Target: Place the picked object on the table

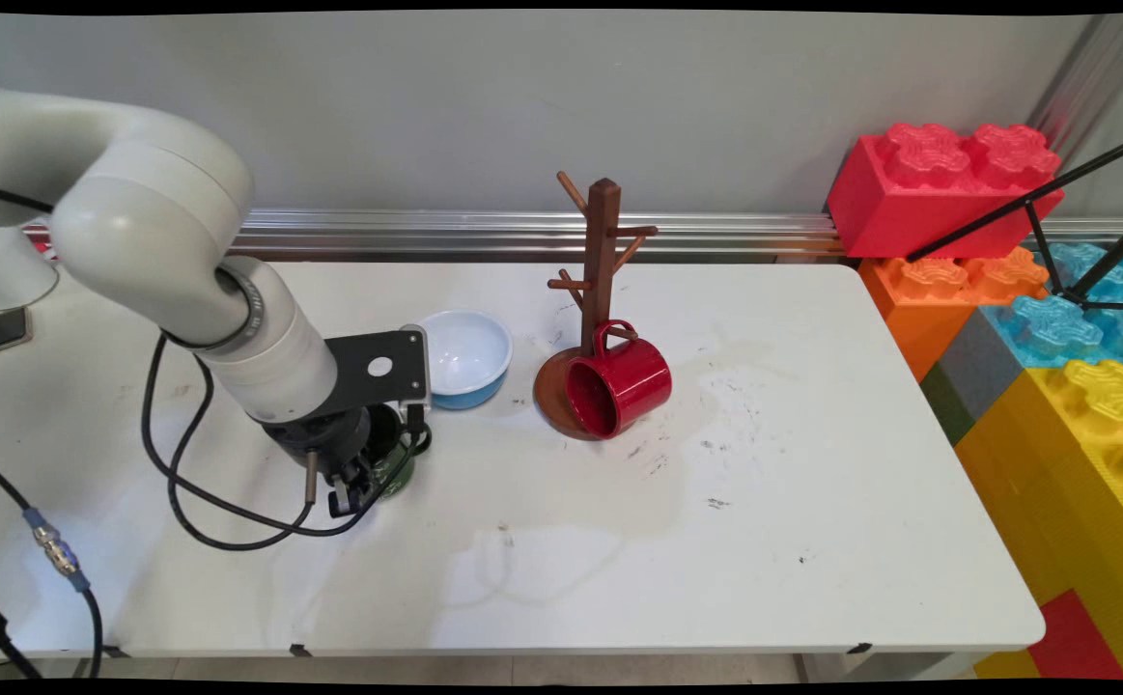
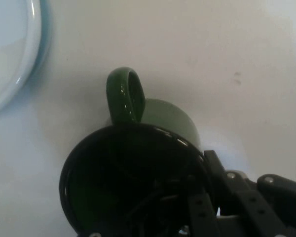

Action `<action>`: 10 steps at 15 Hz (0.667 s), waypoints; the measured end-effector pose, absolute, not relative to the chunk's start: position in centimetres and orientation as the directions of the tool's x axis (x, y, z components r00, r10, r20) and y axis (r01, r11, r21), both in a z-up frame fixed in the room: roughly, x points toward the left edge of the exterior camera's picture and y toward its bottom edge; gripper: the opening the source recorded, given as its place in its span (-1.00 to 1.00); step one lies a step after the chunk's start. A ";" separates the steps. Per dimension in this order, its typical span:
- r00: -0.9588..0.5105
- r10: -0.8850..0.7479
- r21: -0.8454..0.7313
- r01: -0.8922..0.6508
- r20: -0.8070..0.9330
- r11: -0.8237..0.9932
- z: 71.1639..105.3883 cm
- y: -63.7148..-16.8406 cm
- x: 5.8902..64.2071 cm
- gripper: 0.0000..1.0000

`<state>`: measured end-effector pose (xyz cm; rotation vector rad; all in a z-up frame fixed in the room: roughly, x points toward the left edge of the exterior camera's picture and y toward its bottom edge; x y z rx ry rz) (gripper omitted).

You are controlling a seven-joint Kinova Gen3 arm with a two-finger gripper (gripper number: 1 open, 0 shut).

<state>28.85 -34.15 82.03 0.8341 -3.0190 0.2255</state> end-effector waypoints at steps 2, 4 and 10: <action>-0.859 -0.511 -0.139 -0.511 0.036 0.848 81.7 -34.4 28.9 -1.00; -0.858 -0.512 -0.139 -0.511 0.034 0.848 81.4 -34.6 29.0 -1.00; -0.858 -0.512 -0.136 -0.512 0.033 0.848 80.8 -35.0 29.1 1.00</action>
